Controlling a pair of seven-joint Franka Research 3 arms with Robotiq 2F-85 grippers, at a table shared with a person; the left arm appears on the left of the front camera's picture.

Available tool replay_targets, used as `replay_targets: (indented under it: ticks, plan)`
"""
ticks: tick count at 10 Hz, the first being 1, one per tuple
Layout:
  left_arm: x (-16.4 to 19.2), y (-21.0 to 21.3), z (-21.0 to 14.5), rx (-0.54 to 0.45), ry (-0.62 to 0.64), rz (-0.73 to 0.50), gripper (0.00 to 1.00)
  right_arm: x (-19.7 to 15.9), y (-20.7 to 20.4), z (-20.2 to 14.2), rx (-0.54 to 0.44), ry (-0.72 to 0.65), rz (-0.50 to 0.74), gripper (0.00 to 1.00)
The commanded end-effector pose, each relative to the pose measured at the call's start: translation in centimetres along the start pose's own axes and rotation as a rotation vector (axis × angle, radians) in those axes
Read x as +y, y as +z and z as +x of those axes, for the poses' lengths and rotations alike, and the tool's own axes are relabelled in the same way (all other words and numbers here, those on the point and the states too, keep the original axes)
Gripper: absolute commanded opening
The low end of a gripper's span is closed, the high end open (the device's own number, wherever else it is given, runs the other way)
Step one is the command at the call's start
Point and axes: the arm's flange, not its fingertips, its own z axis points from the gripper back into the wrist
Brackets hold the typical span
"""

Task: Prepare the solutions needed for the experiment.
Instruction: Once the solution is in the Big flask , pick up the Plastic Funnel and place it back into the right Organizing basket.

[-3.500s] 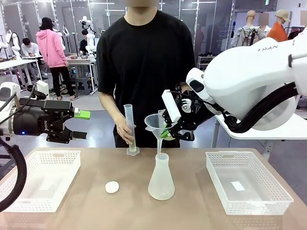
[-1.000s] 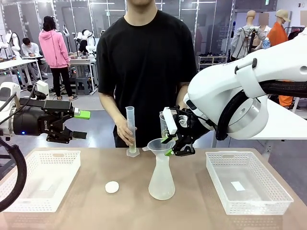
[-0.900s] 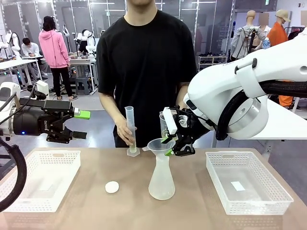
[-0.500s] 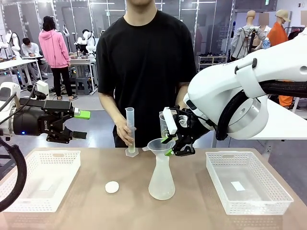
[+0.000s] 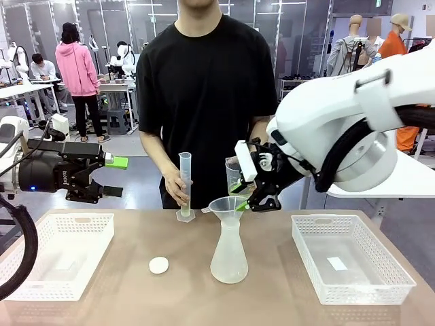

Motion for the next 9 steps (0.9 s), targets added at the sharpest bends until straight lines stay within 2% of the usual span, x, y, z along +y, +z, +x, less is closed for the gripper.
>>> replay_targets:
  ticks: [1, 3, 4, 7, 8, 9]
  plan:
    - [-0.3, 0.0, 0.1, -0.001, 0.014, 0.008, 1.0, 1.4, 2.9, -0.4, 0.011, -0.014, -0.083, 0.46]
    - [-0.3, 0.0, 0.1, -0.001, 0.014, 0.008, 1.0, 2.1, 6.9, -2.5, 0.006, -0.183, -0.125, 0.46]
    - [-0.3, 0.0, 0.1, -0.001, 0.014, 0.008, 1.0, 2.3, 8.9, -3.9, -0.017, -0.353, -0.136, 0.46]
    - [-0.3, 0.0, 0.1, -0.001, 0.014, 0.008, 1.0, 2.9, 13.2, -7.8, -0.176, -0.896, -0.068, 0.46]
    - [-0.3, 0.0, 0.1, -0.001, 0.014, 0.008, 1.0, 3.7, 14.1, -9.0, -0.311, -1.013, -0.057, 0.46]
    - [-0.3, 0.0, 0.1, -0.001, 0.014, 0.008, 1.0, 4.5, 14.3, -10.4, -0.364, -1.15, -0.023, 0.46]
